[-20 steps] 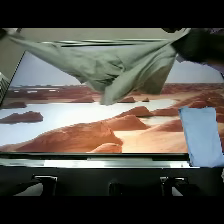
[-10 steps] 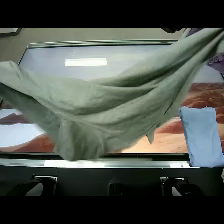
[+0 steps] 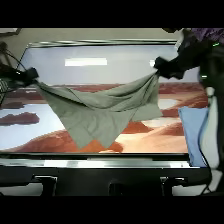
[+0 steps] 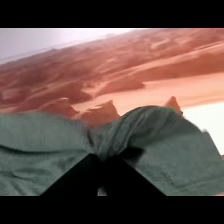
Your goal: Fold the clothes and pants, and hang the long-sleeved shirts on hangers.
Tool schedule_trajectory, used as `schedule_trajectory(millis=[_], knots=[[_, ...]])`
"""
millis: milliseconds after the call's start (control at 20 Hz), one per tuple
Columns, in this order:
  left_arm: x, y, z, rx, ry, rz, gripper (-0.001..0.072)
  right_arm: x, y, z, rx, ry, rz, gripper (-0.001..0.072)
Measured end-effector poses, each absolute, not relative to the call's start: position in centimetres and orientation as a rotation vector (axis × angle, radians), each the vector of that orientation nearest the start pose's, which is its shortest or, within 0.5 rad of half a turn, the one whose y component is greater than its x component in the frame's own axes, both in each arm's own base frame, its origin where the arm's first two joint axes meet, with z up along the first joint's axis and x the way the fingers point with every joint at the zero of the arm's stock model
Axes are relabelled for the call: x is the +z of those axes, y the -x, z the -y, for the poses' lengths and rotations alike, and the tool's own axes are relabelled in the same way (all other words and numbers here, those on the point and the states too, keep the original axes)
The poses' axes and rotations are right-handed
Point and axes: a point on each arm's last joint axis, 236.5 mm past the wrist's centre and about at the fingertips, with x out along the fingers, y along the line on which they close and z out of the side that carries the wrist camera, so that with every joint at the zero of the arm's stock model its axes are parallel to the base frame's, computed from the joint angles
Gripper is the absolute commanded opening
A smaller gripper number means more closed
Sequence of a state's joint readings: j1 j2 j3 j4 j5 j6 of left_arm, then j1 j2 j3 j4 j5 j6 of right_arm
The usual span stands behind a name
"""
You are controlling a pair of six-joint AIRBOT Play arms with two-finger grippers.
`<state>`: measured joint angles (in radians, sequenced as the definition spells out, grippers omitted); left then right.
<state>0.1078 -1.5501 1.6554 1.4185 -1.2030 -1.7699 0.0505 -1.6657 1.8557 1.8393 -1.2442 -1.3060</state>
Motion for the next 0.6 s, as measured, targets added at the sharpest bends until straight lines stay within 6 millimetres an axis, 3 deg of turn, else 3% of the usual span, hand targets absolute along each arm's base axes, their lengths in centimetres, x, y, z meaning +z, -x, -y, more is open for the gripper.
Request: schedule_trajectory(millis=[150,200,250,300,400,600], knots=[[-0.7,-50.9,0.0,0.057,0.411,-1.199,0.0016,1.1,-54.2,-10.1,0.089,-0.508,-1.207,0.0085],[-2.5,-51.2,0.7,0.043,0.427,-1.223,0.0016,-0.8,-54.5,-10.6,0.094,-0.536,-1.233,0.0146],[-3.7,-51.3,1.1,0.032,0.433,-1.237,0.0016,-2.1,-54.7,-11.1,0.097,-0.559,-1.249,0.0299],[-4.5,-51.5,1.3,0.026,0.44,-1.245,0.0016,-2.7,-54.8,-11.3,0.101,-0.574,-1.261,0.04],[-5.4,-51.6,1.5,0.02,0.45,-1.253,0.0017,-2.5,-54.6,-11.0,0.126,-0.569,-1.265,0.0413],[-4.6,-51.7,0.7,0.021,0.467,-1.234,0.0017,1.4,-52.2,-7.7,0.196,-0.482,-1.274,0.0416]])
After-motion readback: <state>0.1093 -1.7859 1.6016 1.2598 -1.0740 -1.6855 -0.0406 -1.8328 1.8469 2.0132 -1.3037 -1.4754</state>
